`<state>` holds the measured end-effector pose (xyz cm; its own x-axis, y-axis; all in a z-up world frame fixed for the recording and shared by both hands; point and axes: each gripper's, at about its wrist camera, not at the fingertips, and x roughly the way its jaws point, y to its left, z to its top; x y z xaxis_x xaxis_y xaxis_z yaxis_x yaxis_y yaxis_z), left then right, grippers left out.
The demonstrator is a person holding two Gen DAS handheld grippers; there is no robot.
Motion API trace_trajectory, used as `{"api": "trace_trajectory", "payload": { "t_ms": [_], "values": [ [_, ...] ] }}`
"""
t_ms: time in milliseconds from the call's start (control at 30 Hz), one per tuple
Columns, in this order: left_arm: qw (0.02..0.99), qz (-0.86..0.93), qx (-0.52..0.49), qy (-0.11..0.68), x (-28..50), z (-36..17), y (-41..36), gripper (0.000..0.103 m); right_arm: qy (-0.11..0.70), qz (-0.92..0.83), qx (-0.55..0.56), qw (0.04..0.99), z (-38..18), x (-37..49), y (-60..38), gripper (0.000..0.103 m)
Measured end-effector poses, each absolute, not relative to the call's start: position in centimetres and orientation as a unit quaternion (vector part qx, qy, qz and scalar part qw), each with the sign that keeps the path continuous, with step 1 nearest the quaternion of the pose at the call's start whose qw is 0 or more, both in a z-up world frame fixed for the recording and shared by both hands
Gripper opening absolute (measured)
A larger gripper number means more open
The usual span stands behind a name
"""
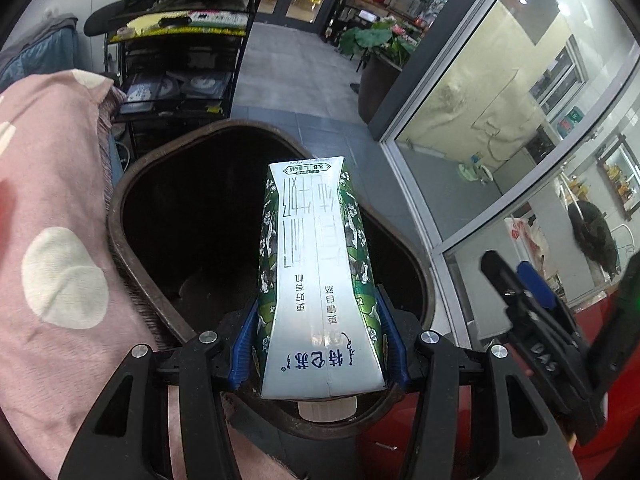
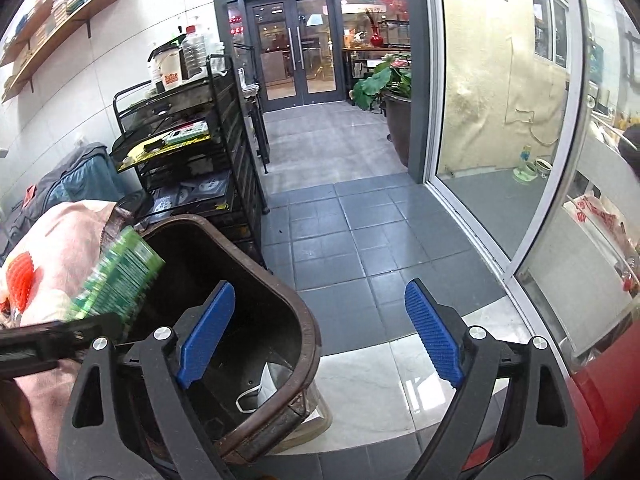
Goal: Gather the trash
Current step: 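Move the carton over the black bin and open the left tool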
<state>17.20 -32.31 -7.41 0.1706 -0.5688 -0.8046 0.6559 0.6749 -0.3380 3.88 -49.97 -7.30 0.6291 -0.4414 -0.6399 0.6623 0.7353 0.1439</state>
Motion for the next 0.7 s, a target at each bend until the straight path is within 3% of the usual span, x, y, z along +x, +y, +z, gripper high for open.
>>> {"api": "trace_trajectory", "payload": {
  "t_ms": [533,600,667,700],
  "values": [
    [0.745,-0.367,0.095,0.549,18.1,-11.5,-34.9,0.053,0.290,-0.326,0.196,0.878,-7.1,2.6,-50.6,0.086],
    [0.744,-0.365,0.099,0.551,18.1,-11.6,-34.9,0.057,0.292,-0.325,0.196,0.878,-7.1,2.6,-50.5,0.086],
    [0.748,-0.361,0.103,0.548,18.2,-11.6,-34.9,0.074,0.292,-0.323,0.198,0.878,-7.0,2.7,-50.4,0.086],
    [0.750,-0.360,0.104,0.545,18.1,-11.4,-34.9,0.076,0.291,-0.323,0.199,0.878,-7.0,2.7,-50.4,0.086]
  ]
}}
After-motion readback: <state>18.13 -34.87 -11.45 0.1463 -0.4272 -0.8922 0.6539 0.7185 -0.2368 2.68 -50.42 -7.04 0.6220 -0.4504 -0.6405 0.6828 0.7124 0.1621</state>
